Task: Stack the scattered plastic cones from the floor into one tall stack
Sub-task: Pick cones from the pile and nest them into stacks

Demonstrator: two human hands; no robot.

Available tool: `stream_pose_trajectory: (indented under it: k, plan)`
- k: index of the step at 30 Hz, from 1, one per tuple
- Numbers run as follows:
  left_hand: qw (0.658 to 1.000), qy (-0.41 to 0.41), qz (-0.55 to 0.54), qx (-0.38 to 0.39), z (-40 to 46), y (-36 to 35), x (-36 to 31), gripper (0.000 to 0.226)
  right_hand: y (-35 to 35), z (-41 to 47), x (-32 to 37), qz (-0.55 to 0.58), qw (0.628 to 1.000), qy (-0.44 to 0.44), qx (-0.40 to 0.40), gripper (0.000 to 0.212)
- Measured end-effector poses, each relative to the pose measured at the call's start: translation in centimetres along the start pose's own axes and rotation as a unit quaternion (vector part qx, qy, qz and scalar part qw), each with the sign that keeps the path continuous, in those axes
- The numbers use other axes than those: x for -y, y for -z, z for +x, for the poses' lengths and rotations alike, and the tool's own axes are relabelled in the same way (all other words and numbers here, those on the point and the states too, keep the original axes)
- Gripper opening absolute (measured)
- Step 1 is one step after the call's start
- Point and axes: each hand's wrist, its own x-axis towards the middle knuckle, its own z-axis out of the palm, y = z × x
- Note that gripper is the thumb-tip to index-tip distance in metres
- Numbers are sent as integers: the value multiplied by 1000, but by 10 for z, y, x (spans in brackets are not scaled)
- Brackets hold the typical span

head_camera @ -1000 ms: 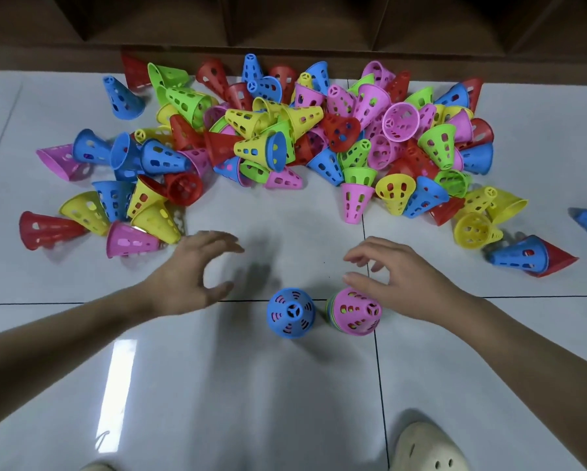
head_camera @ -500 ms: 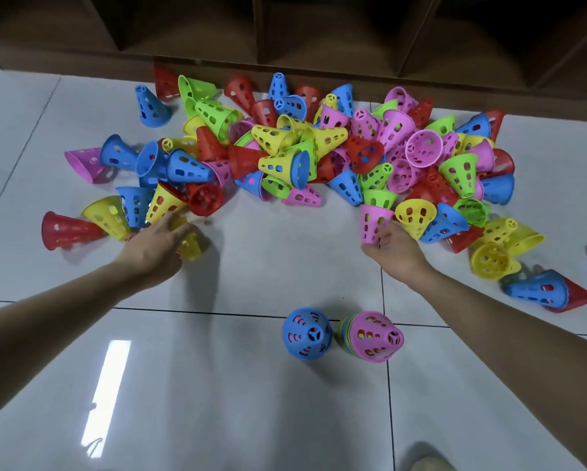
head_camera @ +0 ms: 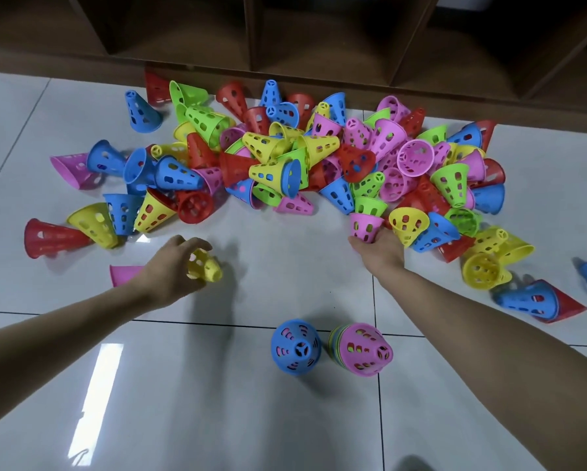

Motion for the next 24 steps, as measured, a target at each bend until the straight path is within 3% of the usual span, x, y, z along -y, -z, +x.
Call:
stream_pose_trajectory:
  k: [6,11,15,20,24]
  plan:
    - [990,-30,-130,42,-17,-9,-19,44,16,-10,-4,-5,999,31,25,18]
    - [981,-48,-188,17,-34,3,-41,54,55,-55,5,65,990,98,79,8]
    - [961,-98,-258,-19,-63,15,-81,38,91,-95,19,101,982,125,102,2]
    - [936,-175,-304,-19,-95,21,-119,30,132,-146,44,149,961,193,134,33]
    - [931,-224,-288,0,-107,15,-133,39,160,-169,47,96,945,251,187,33]
